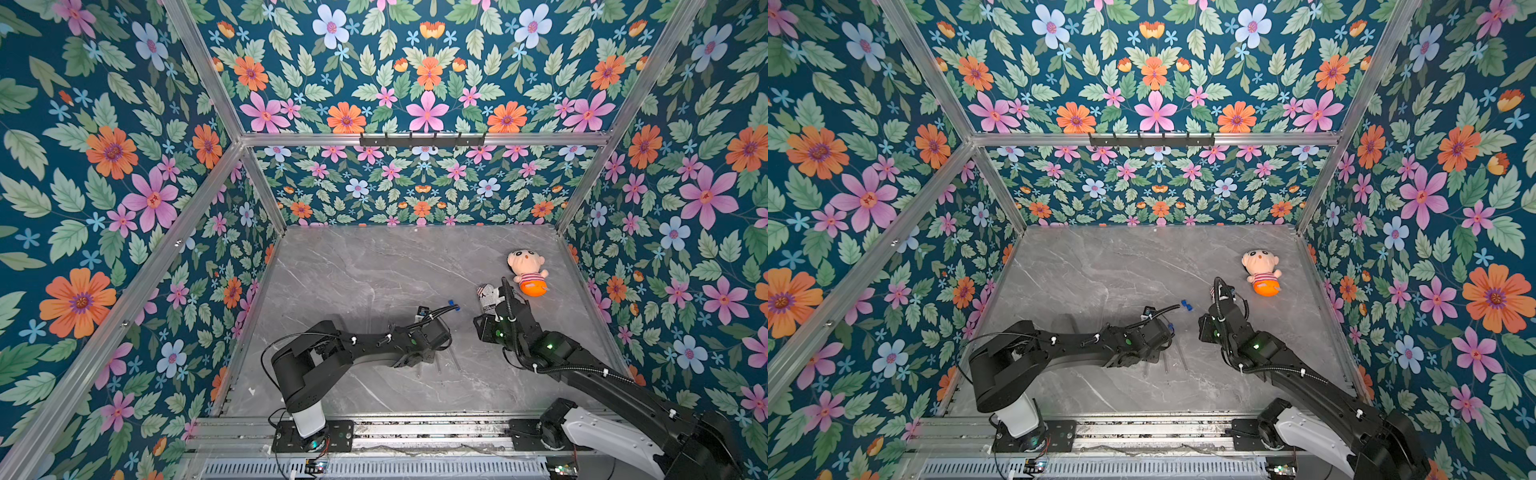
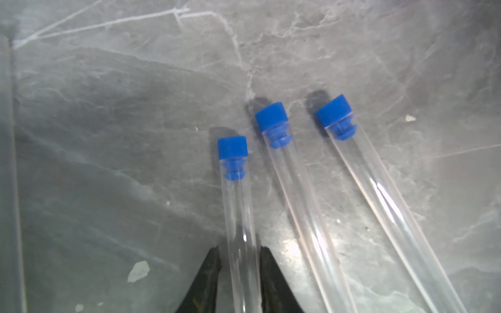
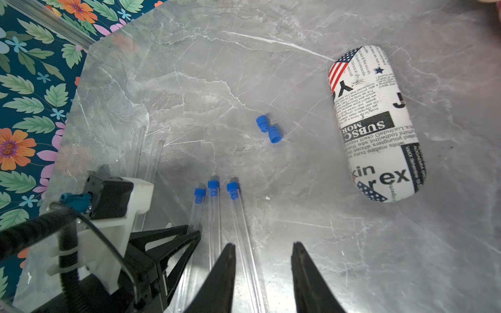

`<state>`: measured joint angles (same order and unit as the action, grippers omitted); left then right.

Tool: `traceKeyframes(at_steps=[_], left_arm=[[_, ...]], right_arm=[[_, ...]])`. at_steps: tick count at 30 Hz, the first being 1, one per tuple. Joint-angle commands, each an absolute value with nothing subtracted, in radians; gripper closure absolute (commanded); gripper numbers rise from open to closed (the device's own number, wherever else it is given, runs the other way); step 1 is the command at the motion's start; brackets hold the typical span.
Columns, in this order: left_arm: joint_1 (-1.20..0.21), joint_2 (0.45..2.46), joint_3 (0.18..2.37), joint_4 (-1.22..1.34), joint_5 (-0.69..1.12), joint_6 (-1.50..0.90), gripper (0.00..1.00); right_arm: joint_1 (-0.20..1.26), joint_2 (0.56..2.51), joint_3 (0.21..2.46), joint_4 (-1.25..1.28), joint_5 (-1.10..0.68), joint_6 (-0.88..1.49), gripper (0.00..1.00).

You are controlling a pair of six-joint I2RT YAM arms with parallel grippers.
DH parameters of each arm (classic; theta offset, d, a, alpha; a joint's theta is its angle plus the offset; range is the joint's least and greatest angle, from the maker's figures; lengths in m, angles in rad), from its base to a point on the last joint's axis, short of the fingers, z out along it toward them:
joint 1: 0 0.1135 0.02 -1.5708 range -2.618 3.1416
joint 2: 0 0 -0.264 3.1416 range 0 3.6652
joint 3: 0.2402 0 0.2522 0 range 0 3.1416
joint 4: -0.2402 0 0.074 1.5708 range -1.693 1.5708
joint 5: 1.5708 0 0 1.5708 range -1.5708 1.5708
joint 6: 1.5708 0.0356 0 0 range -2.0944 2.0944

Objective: Remove stoppers from test tubes
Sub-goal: Pick up the test tube at the center of the board.

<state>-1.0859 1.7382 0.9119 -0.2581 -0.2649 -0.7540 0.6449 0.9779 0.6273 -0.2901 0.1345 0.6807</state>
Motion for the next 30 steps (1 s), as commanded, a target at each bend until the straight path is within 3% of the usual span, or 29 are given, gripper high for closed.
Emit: traceKeyframes(at_steps=[1,25,28,30], left_arm=[[-1.085,1.747,0.905,-0.377,-0.245,-0.756,0.70],[-1.085,1.761,0.931,-0.434,-0.238,-0.731,0.84],[-1.085,1.753,0.923,-0.434,-0.239,-0.735,0.84],[-1.086,1.748,0.920,-0.437,-0.244,-0.739,0.78]], right_arm=[[0.646,0.979,0.627,-0.275,0.140,0.692,0.63],[0.645,0.986,0.640,-0.268,0.130,0.693,0.63],[0.646,0.986,0.640,-0.268,0.129,0.693,0.63],[0.646,0.985,0.638,-0.267,0.128,0.695,0.63]])
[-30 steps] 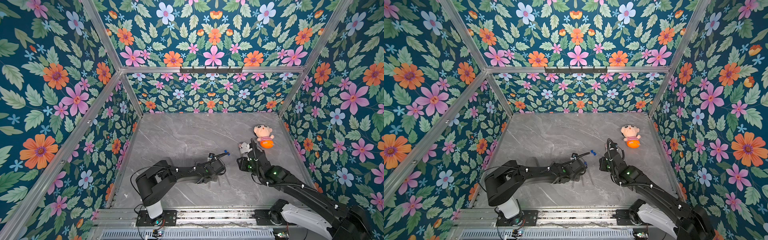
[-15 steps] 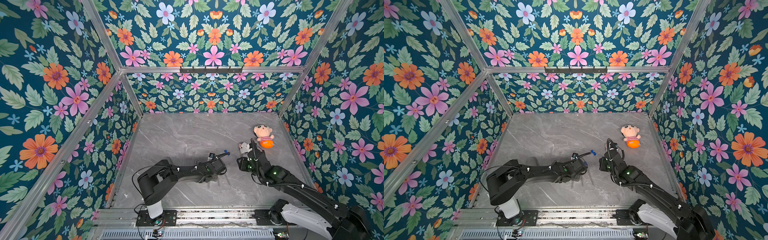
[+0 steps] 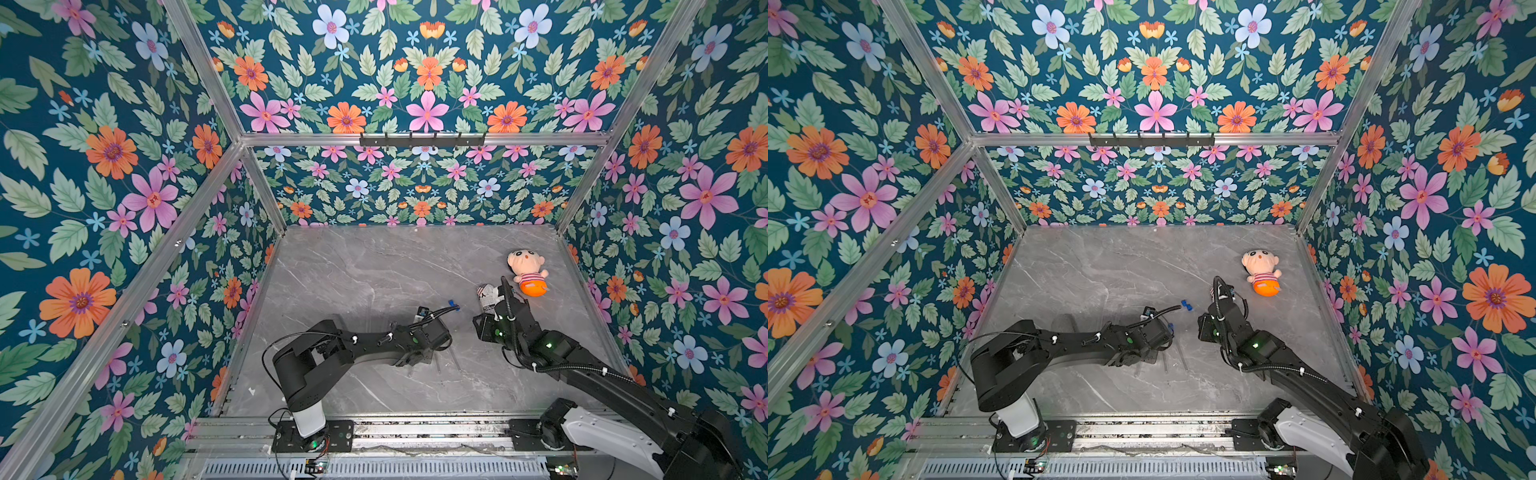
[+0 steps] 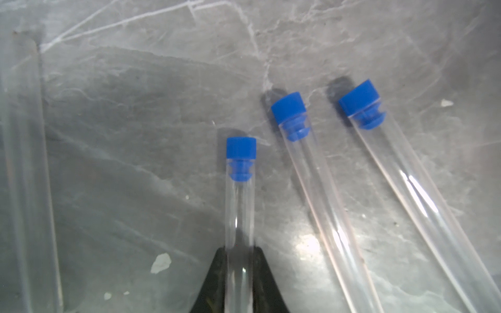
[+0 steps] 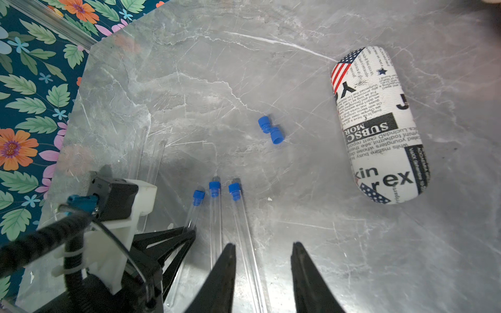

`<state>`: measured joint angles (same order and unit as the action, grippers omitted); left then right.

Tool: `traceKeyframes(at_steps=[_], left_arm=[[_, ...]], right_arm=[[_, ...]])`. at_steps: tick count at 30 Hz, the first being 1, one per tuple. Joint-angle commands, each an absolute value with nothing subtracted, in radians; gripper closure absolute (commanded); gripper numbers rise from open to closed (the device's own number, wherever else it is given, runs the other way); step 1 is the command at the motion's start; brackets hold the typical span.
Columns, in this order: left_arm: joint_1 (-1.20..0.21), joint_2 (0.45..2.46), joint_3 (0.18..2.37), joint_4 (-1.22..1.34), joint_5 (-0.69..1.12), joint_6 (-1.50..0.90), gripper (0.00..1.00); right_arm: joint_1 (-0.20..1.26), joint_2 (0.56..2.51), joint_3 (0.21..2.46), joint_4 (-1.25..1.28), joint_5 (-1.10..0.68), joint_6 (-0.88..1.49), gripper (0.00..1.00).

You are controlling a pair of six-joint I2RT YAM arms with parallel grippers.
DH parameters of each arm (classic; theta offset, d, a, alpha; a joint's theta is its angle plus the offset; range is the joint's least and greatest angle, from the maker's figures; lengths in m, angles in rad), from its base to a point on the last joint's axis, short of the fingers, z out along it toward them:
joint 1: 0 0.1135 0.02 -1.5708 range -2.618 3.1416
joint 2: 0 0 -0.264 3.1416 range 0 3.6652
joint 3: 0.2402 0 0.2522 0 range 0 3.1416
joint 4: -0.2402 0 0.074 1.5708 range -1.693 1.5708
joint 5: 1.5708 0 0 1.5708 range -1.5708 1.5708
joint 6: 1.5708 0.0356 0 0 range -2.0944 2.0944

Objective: Remove stoppers from test tubes
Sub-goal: Pick up the test tube at the center of the board.

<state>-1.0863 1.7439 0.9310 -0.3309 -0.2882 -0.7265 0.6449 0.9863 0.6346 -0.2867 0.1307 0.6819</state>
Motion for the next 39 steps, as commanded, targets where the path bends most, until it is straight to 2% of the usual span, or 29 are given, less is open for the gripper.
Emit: traceKeyframes(at_steps=[1,6,18,27,36,39], left_arm=[[-1.085,1.747,0.919,-0.437,-0.246,-0.740,0.75],[-1.086,1.753,0.917,-0.427,-0.248,-0.730,0.73],[-1.085,1.734,0.898,-0.400,-0.237,-0.723,0.87],[-1.073,1.535,0.839,-0.181,-0.246,-0.583,0.89],[-1.001,1.278,0.714,0.066,-0.173,-0.402,0.88],[-0.981,1.213,0.662,0.146,-0.133,-0.364,0.88]], right_arm=[[0.646,0.983,0.637,-0.265,0.127,0.696,0.63],[0.646,0.983,0.635,-0.265,0.128,0.697,0.63],[0.645,0.956,0.624,-0.254,0.129,0.701,0.64],[0.646,0.915,0.617,-0.230,0.138,0.701,0.65],[0.646,0.928,0.658,-0.157,0.085,0.658,0.66],[0.646,0.919,0.675,-0.149,0.089,0.707,0.66]])
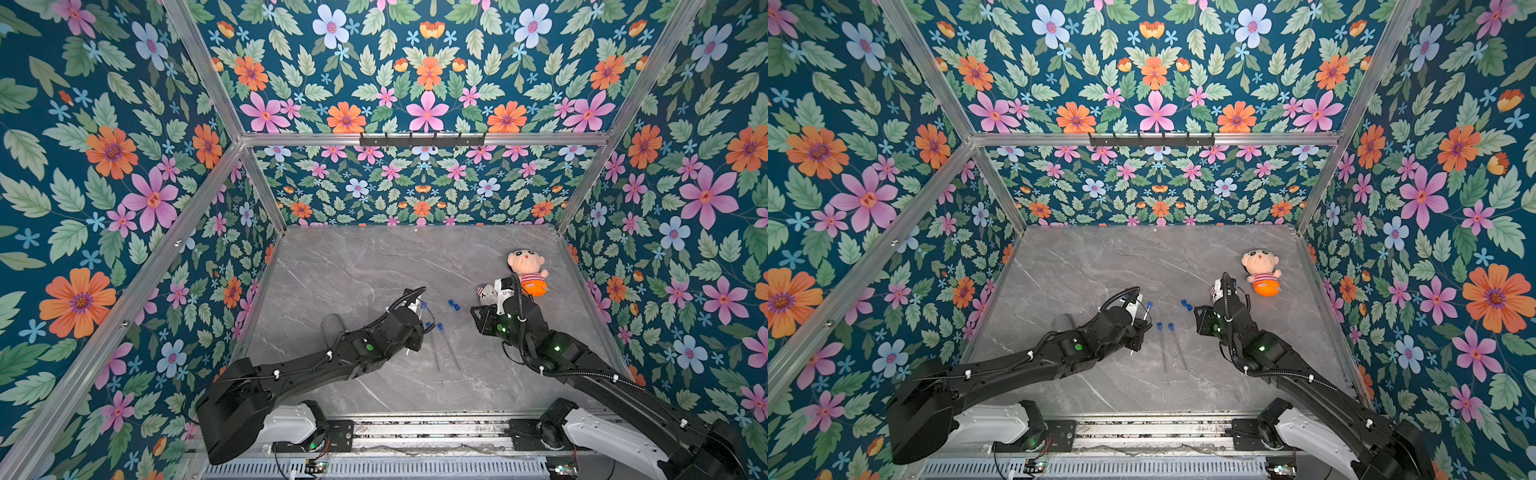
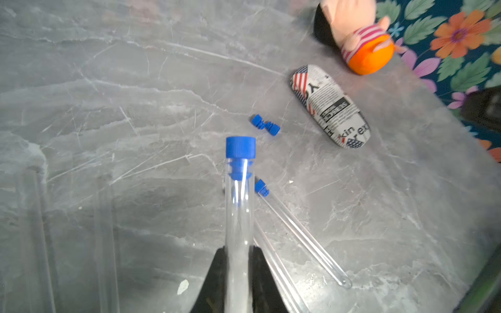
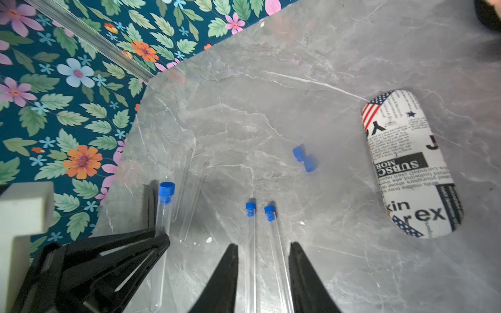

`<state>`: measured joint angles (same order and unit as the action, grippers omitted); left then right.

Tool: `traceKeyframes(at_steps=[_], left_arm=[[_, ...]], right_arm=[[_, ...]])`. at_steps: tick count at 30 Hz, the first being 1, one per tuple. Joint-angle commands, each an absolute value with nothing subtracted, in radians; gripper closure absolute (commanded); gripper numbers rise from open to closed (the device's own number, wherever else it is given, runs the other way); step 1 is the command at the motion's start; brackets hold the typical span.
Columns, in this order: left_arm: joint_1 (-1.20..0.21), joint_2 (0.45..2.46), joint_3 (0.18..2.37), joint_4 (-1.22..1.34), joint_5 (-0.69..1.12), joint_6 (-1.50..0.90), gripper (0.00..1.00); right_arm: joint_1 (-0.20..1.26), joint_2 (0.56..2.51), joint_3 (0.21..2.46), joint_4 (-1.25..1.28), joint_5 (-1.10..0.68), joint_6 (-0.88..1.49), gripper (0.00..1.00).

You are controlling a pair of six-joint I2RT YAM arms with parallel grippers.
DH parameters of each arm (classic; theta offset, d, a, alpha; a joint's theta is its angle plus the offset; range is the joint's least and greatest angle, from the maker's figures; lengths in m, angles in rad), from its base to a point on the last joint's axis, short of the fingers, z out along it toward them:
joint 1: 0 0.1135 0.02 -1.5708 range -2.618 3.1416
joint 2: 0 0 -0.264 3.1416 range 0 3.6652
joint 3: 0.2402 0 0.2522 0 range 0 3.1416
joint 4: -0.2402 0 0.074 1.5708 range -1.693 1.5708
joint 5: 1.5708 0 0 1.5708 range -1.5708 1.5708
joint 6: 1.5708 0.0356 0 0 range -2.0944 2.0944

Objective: Remove stoppers from test tubes
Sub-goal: Pick up the test tube at the center of the board, then open the stopper on the test tube.

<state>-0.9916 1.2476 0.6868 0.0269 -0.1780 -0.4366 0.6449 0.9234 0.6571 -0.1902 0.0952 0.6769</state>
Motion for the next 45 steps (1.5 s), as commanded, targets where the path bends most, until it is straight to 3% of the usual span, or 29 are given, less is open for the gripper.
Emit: traceKeyframes(at_steps=[1,11,15,21,45], left_arm=[[-0.977,1.197,0.649,0.165,-0.121,-0.354,0.88],[-0.966,1.173,0.573,0.325,0.000,-0.335,0.88],[-0.966,1.181,0.562,0.372,0.035,-0.342,0.88],[-0.966,1.179,0.555,0.391,0.054,-0.344,0.88],[-0.967,1.189,0.545,0.425,0.066,-0.361,0.88]], right_arm=[[0.644,0.927,0.698,-0.163,0.082,0.719,0.66],[0.645,1.069,0.802,-0.027,-0.140,0.719,0.58],[0.645,1.141,0.838,0.010,-0.185,0.737,0.51],[0.645,1.228,0.867,0.064,-0.219,0.782,0.49],[0.646,1.362,0.878,0.152,-0.287,0.854,0.66]])
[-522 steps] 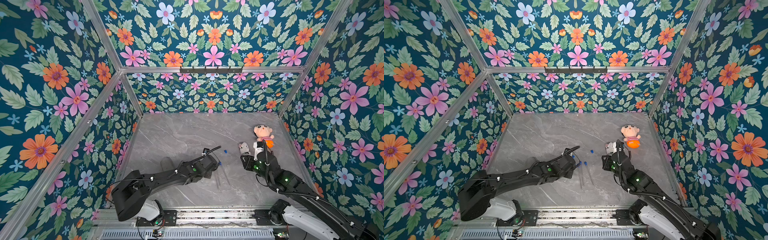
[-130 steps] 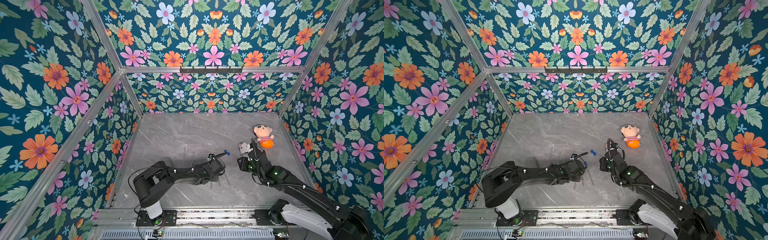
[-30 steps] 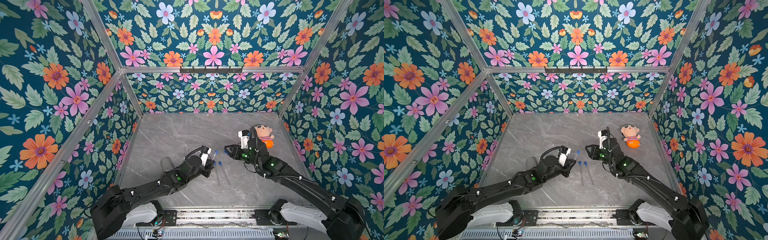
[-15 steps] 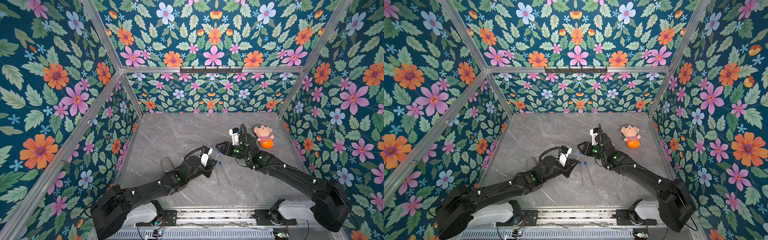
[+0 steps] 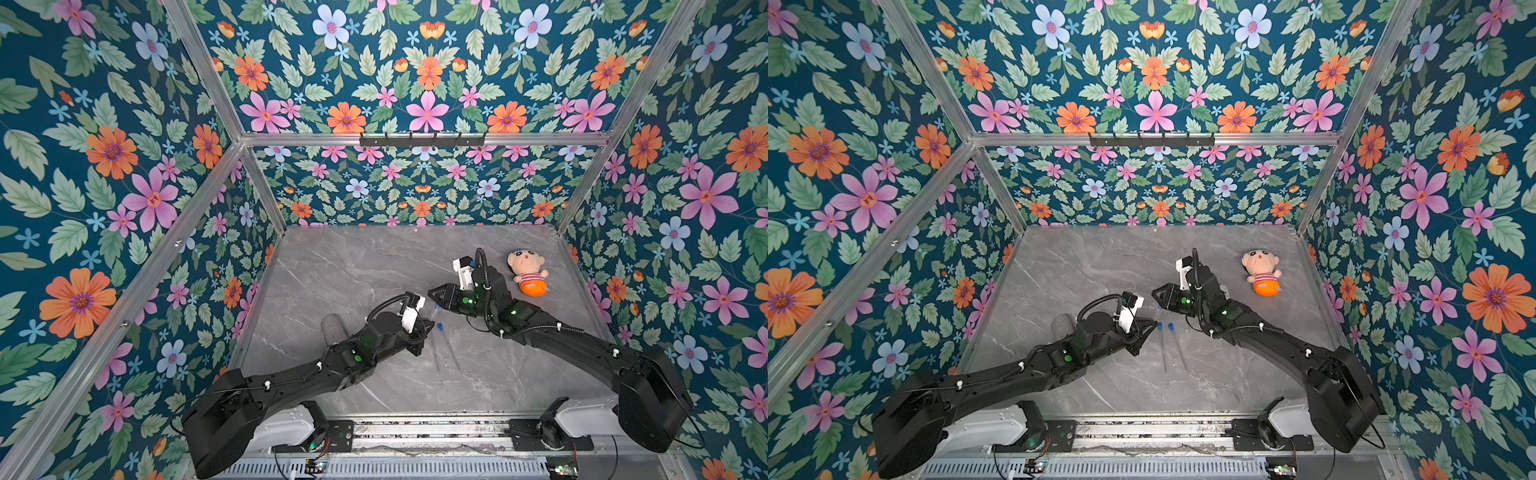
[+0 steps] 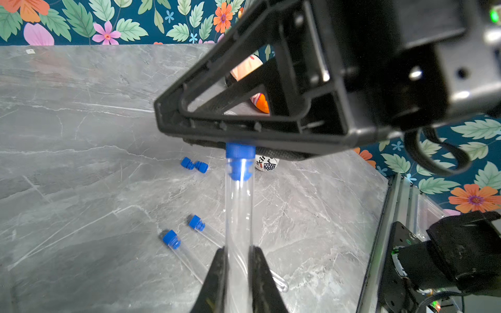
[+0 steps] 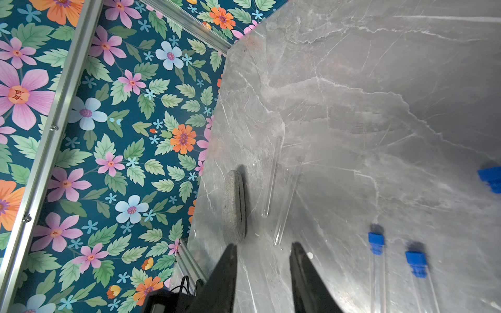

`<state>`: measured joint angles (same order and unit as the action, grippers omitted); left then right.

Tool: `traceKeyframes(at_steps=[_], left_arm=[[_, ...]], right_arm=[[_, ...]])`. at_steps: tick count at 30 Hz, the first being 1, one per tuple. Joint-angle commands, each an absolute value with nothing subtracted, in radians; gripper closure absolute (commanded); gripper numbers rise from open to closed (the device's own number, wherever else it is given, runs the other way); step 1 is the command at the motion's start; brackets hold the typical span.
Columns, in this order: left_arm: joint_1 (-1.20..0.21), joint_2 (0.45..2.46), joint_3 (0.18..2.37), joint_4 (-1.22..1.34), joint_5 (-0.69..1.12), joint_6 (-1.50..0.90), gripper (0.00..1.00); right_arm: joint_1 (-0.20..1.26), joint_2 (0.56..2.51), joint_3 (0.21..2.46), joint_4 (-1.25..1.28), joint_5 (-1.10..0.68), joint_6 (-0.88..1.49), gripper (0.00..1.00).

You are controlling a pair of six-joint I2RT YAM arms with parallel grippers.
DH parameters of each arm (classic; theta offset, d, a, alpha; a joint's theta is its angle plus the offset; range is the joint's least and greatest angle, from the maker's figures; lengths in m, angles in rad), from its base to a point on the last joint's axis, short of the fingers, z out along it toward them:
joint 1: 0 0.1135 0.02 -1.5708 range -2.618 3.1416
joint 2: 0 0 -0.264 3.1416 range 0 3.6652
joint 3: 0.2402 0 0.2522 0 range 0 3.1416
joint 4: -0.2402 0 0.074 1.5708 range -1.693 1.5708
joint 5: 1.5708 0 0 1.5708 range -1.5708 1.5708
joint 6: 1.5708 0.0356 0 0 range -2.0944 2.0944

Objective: Remove stoppers from test tubes
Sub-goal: Open the stopper on the test tube.

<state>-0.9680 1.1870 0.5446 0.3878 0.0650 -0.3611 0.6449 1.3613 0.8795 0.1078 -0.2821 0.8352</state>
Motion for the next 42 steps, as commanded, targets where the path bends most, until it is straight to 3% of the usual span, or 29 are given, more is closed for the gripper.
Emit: traceKeyframes(at_steps=[1,12,42], left_arm=[[-0.966,1.190,0.544,0.426,0.067,-0.361,0.88],[-0.966,1.209,0.544,0.433,0.072,-0.368,0.88],[-0.966,1.226,0.549,0.436,0.071,-0.372,0.88]], right_arm=[[0.646,1.363,0.877,0.152,-0.287,0.855,0.67],[0.645,1.362,0.860,0.160,-0.287,0.857,0.79],[0.647,1.386,0.873,0.150,-0.307,0.847,0.80]])
